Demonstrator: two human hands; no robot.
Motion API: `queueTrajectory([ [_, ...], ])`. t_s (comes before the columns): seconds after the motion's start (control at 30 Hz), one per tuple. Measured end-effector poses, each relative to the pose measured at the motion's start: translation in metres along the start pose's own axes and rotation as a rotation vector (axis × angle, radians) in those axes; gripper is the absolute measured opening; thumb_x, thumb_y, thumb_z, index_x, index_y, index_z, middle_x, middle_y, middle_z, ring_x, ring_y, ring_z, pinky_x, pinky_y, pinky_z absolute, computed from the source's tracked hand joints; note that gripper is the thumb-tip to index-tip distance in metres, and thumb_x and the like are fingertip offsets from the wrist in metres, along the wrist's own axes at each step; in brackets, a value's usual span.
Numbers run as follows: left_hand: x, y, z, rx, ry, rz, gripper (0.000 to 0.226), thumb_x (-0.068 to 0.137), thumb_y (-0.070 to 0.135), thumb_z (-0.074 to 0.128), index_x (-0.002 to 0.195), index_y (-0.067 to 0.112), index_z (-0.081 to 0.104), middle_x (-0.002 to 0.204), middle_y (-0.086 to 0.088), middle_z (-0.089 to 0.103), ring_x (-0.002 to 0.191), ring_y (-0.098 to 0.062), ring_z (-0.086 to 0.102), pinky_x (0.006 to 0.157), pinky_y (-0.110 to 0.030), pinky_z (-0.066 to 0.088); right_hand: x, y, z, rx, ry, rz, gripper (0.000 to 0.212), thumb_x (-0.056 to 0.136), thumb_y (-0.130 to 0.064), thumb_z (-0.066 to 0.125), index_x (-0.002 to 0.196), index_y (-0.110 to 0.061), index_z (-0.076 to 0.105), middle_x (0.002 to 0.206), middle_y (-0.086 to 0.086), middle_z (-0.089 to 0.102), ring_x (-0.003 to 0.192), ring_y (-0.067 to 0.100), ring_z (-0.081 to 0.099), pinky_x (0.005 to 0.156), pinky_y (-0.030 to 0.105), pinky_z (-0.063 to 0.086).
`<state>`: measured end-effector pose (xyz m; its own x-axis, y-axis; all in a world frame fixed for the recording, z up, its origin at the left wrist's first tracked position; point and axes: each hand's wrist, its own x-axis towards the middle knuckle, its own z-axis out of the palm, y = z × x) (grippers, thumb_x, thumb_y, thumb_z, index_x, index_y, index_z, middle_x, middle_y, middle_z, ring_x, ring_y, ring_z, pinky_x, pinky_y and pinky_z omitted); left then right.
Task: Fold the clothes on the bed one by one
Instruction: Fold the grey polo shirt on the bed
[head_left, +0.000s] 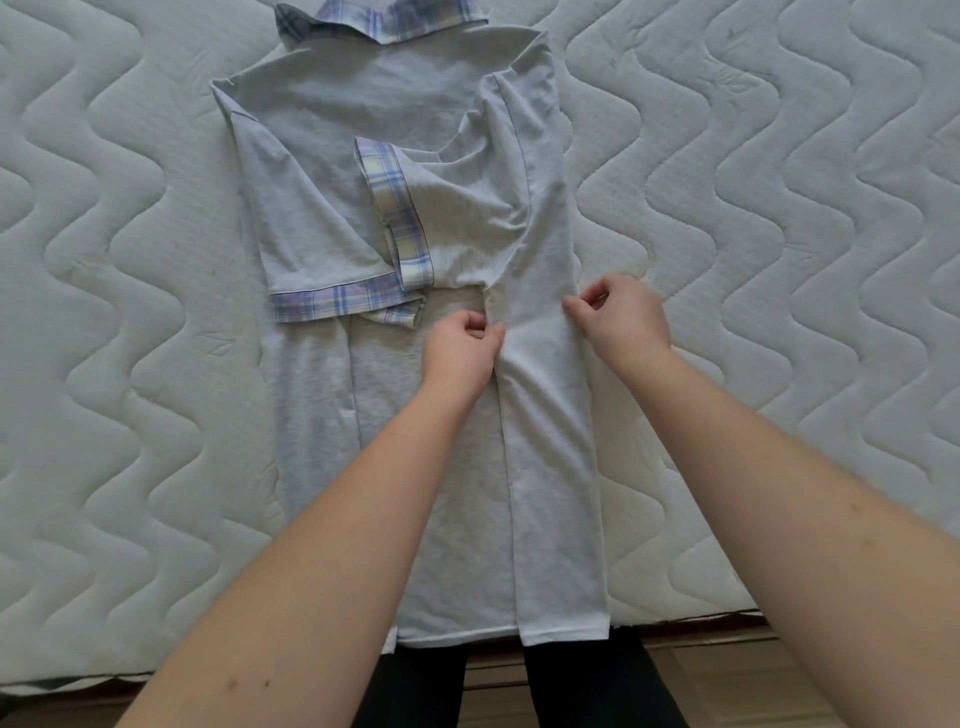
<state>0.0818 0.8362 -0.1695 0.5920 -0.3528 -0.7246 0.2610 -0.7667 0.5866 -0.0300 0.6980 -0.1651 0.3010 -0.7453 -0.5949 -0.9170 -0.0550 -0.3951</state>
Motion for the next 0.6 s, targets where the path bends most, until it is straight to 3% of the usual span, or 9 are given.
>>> queueTrajectory([
  [0.07, 0.001, 0.003, -0.003, 0.165, 0.087, 0.041, 0.016, 0.086, 0.031, 0.067, 0.077, 0.023, 0.057, 0.069, 0.010, 0.060, 0.074, -0.017, 0.063, 0.064, -0.027, 0.046, -0.002, -0.002, 0.003, 0.060, 0.025, -0.008, 0.026, 0.085, -0.049, 0.067, 0.087, -0.024, 0.060, 0.082, -0.010, 0.059, 0.090, 0.018, 0.061, 0.075, 0.031, 0.045],
  [0.17, 0.001, 0.005, -0.008, 0.303, 0.130, 0.092, 0.028, 0.085, 0.038, 0.064, 0.073, 0.024, 0.044, 0.069, 0.007, 0.054, 0.066, -0.014, 0.052, 0.055, -0.027, 0.037, -0.001, -0.007, 0.007, 0.067, 0.056, -0.033, 0.030, 0.084, -0.052, 0.066, 0.093, -0.024, 0.057, 0.094, -0.007, 0.064, 0.096, 0.019, 0.061, 0.086, 0.039, 0.050],
  [0.3, 0.005, 0.015, -0.020, 0.291, 0.163, 0.239, 0.030, 0.094, 0.040, 0.054, 0.074, 0.018, 0.046, 0.064, 0.006, 0.051, 0.063, -0.014, 0.049, 0.059, -0.032, 0.040, 0.006, -0.013, 0.008, 0.022, 0.093, -0.082, 0.035, 0.085, -0.050, 0.065, 0.102, -0.021, 0.058, 0.107, 0.002, 0.063, 0.103, 0.023, 0.059, 0.091, 0.044, 0.048],
  [0.43, 0.014, 0.037, -0.026, 0.342, 0.131, 0.418, 0.029, 0.096, 0.035, 0.053, 0.070, 0.023, 0.046, 0.061, 0.009, 0.050, 0.057, -0.005, 0.047, 0.053, -0.023, 0.032, 0.016, -0.016, 0.006, -0.089, 0.196, -0.214, 0.033, 0.088, -0.044, 0.064, 0.109, -0.019, 0.060, 0.113, 0.003, 0.057, 0.111, 0.024, 0.050, 0.092, 0.036, 0.037],
  [0.6, 0.040, 0.072, -0.025, 0.395, 0.092, 0.579, 0.019, 0.097, 0.031, 0.054, 0.094, 0.014, 0.062, 0.078, 0.007, 0.059, 0.073, -0.010, 0.054, 0.067, -0.026, 0.043, 0.045, -0.029, -0.002, -0.087, 0.218, -0.323, 0.043, 0.088, -0.046, 0.064, 0.120, -0.019, 0.055, 0.117, 0.003, 0.057, 0.113, 0.024, 0.048, 0.094, 0.034, 0.034],
])
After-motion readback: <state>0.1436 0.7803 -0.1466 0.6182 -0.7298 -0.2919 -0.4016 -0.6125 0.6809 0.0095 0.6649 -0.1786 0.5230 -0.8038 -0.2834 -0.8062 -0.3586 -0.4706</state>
